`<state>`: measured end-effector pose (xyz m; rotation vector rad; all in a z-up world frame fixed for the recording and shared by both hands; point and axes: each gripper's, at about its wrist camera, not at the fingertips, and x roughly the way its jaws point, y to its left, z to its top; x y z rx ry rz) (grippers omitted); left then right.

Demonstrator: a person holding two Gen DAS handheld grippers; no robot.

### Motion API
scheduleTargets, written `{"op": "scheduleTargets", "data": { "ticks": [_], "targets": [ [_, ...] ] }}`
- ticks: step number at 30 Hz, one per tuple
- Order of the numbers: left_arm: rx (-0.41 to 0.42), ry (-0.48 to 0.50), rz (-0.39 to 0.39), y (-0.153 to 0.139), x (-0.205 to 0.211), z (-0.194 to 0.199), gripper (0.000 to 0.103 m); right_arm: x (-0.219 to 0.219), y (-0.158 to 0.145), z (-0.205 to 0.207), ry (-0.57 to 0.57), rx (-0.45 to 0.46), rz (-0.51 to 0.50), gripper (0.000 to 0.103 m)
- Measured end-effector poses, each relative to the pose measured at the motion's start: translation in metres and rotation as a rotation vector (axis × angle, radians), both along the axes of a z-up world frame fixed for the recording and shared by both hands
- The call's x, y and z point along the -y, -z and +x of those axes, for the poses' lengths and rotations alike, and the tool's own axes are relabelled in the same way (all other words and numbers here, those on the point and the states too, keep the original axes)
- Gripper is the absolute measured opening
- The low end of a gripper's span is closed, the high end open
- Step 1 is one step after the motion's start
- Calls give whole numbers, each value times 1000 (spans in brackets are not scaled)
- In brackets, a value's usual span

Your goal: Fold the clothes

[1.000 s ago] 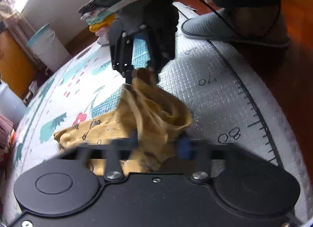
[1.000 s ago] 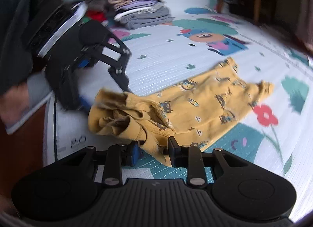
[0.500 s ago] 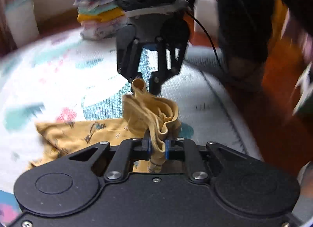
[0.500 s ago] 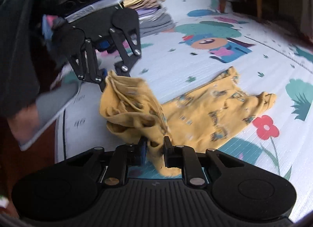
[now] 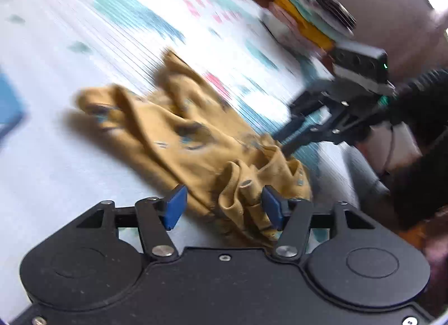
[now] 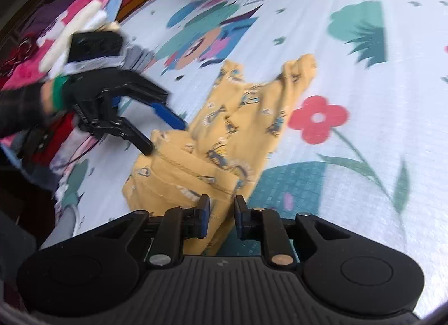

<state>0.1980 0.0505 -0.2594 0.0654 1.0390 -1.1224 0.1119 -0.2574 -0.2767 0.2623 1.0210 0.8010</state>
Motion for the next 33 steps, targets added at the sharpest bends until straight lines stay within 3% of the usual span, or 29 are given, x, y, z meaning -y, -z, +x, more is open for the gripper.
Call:
{"op": "scheduleTargets", "data": {
  "ticks": [2,5,6,7,9,11,15,18,21,24,25,27,28,30,31,33],
  "targets": [
    [122,-37,-33,-21,-8,-29,58,8,-9,-11,52,42,9,23],
    [286,93,-113,-44,3,-89,56,3,-33,-39,27,213,-38,26],
    [339,184,-97,-45,13,-108,55,-5,-40,-48,-23,265,-53,26],
    [384,282,-69,-42,25,-125,46,-17,-45,-57,-96,308,-70,26],
    [458,385,14,-26,44,-141,36,-45,-44,-72,-256,368,-118,25],
    [455,321,71,-8,52,-127,24,-67,-35,-75,-346,393,-173,23],
    [350,169,60,5,53,-90,24,-68,-15,-43,-218,335,-202,20],
    [247,119,51,-5,52,-92,24,-70,-20,-39,-243,324,-217,20],
    [325,57,-22,-20,41,-103,24,-68,-30,-46,-218,384,-186,21],
    [379,42,65,2,46,-96,35,-74,-25,-43,-222,433,-213,27],
    [343,20,67,8,43,-89,40,-77,-17,-36,-222,401,-229,28],
    [219,-41,35,16,32,-72,39,-67,-6,-17,-166,277,-175,30],
    [195,-78,44,13,30,-67,36,-65,-8,-12,-155,252,-172,30],
    [270,-91,28,-5,25,-77,35,-70,-25,-18,-160,347,-215,35],
    [294,-111,20,-11,21,-81,36,-69,-30,-21,-148,387,-193,32],
    [318,-171,10,-19,10,-87,36,-70,-29,-17,-111,399,-202,34]
  ]
}}
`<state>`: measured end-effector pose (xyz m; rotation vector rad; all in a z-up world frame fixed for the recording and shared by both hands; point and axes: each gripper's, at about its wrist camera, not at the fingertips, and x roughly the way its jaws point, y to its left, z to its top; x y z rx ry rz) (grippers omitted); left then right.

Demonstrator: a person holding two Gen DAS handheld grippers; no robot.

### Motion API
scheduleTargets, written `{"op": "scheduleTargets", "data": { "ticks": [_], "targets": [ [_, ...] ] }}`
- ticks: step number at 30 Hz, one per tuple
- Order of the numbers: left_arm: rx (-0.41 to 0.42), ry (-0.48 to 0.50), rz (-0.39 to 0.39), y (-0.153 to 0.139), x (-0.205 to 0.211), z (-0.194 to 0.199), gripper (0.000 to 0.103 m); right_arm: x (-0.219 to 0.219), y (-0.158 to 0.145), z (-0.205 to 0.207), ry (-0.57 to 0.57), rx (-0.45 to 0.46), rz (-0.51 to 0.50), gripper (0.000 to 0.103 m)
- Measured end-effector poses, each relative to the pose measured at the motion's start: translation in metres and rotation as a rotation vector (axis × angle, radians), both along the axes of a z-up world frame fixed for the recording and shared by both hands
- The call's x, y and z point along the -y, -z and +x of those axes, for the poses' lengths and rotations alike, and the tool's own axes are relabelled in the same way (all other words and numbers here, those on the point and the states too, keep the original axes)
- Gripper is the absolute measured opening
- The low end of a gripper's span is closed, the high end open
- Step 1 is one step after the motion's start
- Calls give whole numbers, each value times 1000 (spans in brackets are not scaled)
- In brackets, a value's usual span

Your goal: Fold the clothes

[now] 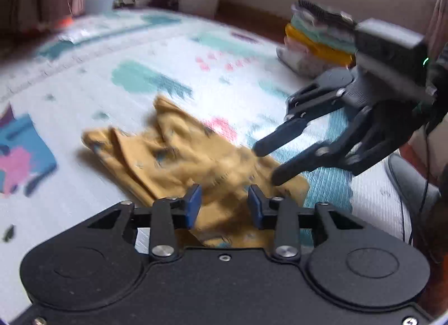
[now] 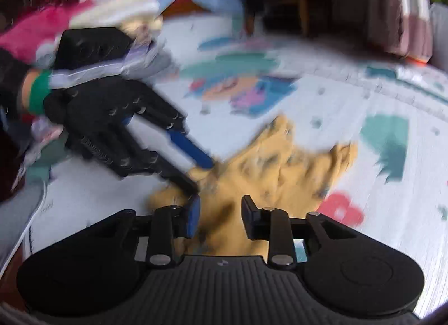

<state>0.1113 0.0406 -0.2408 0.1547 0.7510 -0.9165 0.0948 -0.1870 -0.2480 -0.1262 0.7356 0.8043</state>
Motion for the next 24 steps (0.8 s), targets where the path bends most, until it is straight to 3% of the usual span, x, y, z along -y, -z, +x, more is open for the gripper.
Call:
{"op": "scheduleTargets", "data": {
  "ticks": [1,3,8,12,15,17,21,22,23,24],
  "targets": [
    [-14,-44,-16,-2,-7,-1,37,-3,12,9,10,-72,-42,36],
    [-94,-136,-53,1,-19,-1,45,7,23,18,42,-148,7,37],
    [-334,-272,-129,20,-30,4,49,14,19,13,76,-152,20,38],
    [-441,-320,-194,30,-17,17,51,18,19,4,95,-148,44,42],
    [-419,-316,-196,27,-8,16,54,22,17,5,140,-131,63,60],
    [-382,-289,-189,24,-2,12,54,27,23,7,174,-161,81,62],
    [-349,-264,-168,31,10,12,53,25,31,2,136,-200,88,58],
    [-347,-259,-178,33,10,14,48,24,30,1,132,-200,93,58],
    [-330,-237,-180,32,12,15,28,23,30,-1,130,-199,97,58],
    [-306,-199,-177,29,16,14,23,24,29,-2,130,-199,97,58]
  ]
}}
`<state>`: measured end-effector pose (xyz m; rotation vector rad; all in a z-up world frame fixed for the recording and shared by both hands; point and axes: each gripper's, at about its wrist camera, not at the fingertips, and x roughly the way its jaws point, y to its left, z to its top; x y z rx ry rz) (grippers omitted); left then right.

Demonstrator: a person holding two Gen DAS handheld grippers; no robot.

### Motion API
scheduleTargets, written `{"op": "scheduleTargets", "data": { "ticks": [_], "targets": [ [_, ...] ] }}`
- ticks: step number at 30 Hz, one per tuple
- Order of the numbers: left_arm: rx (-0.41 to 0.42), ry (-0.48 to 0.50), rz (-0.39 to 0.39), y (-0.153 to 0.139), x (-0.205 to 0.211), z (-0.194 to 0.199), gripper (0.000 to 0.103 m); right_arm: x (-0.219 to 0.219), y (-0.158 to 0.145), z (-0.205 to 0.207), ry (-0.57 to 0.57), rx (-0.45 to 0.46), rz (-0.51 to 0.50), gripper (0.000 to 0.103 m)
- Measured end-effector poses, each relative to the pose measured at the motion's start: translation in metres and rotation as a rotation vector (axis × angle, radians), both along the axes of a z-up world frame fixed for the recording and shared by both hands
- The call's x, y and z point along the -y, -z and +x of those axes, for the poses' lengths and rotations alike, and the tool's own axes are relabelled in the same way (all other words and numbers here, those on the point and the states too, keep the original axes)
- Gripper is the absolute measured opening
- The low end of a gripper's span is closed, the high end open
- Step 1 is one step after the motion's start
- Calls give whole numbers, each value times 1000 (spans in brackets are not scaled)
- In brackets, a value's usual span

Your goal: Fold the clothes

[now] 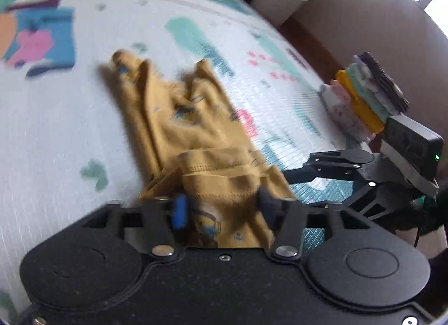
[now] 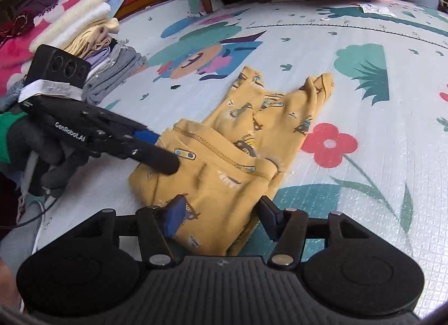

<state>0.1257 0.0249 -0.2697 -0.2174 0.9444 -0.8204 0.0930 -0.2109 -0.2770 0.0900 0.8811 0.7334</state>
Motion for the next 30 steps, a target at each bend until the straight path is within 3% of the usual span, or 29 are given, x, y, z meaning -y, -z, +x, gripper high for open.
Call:
{"op": "scheduleTargets", "data": {
  "ticks": [2,4,5,7,9,14,16,18,19,20,25,30],
  "targets": [
    [65,117,-28,-12,7,-7,11,1,-1,-2,-3,3,2,58],
    [233,353,-50,-33,17,-29,8,3,-2,-6,-20,20,3,59],
    [275,438,-61,-38,20,-34,7,3,-3,-9,-33,31,3,59],
    [280,510,-86,-36,18,-34,7,3,-3,-14,-57,41,-4,59],
    [253,455,-63,-25,12,-24,7,0,-2,-17,-71,44,-21,59],
    [136,218,-126,-14,-19,-15,7,-1,-6,-18,-72,63,-20,59],
    [144,175,-29,-8,-19,-20,8,-1,-7,-16,-80,70,-19,59],
    [94,120,11,-1,-22,-18,26,-3,-8,-14,-92,82,-36,59],
    [84,95,16,0,-26,-17,45,-4,-9,-12,-99,91,-42,59],
    [83,72,16,0,-31,-16,49,-4,-11,-12,-107,105,-49,59],
    [32,21,-41,0,-48,-4,53,-7,-21,0,-185,175,-93,70],
    [-158,-210,-178,14,-86,14,55,-13,-21,15,-263,148,-74,69]
  ]
}}
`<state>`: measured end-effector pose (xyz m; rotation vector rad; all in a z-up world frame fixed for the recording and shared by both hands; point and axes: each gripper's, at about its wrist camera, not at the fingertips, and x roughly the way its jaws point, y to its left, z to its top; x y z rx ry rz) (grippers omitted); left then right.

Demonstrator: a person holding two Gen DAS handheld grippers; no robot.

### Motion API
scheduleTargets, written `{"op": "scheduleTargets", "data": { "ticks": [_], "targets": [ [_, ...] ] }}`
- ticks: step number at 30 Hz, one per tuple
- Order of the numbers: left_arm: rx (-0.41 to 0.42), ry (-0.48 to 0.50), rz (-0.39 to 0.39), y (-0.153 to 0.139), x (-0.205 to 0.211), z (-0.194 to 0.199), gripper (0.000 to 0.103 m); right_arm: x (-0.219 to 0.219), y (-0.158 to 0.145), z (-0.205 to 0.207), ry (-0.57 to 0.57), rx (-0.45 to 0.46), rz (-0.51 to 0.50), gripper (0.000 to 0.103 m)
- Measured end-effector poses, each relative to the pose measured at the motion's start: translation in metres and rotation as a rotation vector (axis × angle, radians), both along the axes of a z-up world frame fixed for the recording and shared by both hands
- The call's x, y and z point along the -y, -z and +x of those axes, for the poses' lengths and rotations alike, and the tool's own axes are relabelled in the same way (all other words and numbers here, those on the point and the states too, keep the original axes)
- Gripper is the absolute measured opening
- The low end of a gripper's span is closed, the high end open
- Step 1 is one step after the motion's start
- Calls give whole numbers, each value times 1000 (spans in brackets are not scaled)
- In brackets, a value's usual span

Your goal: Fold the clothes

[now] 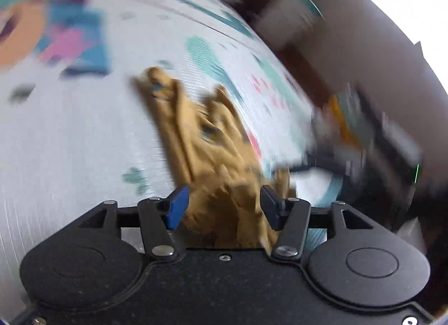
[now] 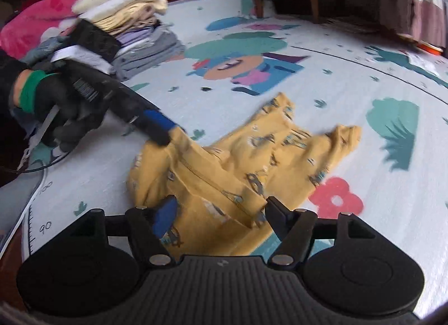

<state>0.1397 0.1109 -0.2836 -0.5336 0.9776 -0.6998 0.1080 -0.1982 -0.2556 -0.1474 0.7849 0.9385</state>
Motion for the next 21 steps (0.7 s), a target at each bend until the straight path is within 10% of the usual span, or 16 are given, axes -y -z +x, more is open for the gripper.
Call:
{"op": "scheduleTargets", "data": {
  "ticks": [9,13,21],
  "targets": [
    [16,122,181,1,25,6,31,-9,1,-20,-87,22,-11,55],
    [42,127,232,0,34,5,5,-8,-2,-22,-80,39,-11,55],
    [256,505,31,-31,69,13,3,-13,-8,-34,-122,122,-34,55]
  ]
}}
